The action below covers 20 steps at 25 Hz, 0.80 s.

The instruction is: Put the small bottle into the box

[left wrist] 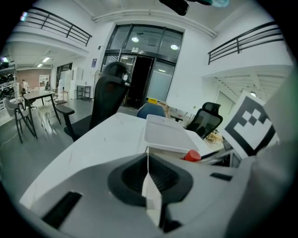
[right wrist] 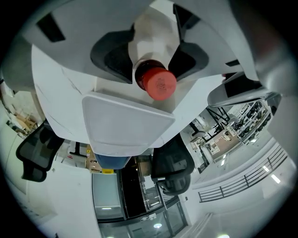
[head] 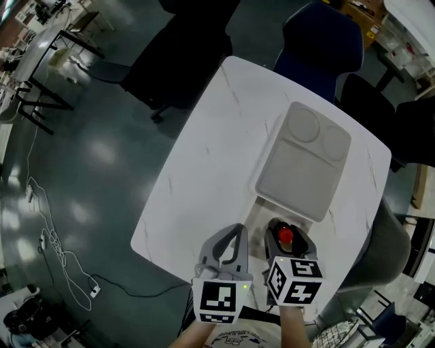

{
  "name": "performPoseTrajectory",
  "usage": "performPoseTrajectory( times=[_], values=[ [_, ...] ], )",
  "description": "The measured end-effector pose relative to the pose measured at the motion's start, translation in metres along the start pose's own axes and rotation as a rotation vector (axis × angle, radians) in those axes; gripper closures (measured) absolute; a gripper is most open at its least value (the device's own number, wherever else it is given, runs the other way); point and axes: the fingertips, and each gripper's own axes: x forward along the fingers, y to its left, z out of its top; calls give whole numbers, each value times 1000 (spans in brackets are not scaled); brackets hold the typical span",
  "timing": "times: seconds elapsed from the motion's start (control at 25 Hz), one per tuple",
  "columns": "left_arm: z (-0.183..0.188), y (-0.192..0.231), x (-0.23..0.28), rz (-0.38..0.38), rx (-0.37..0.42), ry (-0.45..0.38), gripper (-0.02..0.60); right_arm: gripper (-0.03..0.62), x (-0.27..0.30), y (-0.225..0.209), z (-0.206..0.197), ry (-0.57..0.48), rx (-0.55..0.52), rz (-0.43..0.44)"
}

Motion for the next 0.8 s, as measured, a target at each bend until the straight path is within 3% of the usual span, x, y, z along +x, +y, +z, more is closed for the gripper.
performPoseTrajectory(
  times=[0.2,0.8],
  values=[
    [11,-5,-9,-10,14,-30,561,364,-17,2,4,-38,10,-14],
    [60,-23,-55,-40,86,-173,561,365,-94,23,36,-283,42,-8]
  ],
)
